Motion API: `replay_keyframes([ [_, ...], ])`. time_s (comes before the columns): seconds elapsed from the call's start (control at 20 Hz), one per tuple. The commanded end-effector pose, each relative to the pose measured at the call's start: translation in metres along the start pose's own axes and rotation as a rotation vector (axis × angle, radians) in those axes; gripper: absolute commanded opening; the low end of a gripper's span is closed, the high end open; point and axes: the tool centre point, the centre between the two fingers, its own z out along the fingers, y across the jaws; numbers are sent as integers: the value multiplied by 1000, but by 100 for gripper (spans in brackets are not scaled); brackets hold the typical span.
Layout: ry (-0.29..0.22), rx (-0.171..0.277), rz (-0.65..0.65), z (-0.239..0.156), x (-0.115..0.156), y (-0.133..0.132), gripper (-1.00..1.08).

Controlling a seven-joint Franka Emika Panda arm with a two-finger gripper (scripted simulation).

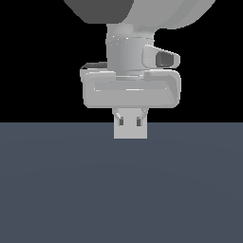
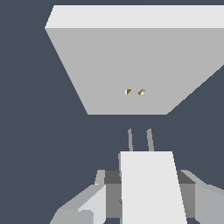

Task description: Plug the charger into the wall socket.

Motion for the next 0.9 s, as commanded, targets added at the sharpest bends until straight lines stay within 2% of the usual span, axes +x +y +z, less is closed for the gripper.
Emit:
replay_keyframes([
  [0.0,0,0,0,0,0,0,-100],
  [0.25,0,1,0,3,7,0,-100],
  [0.85,0,1,0,19,43,0,-100],
])
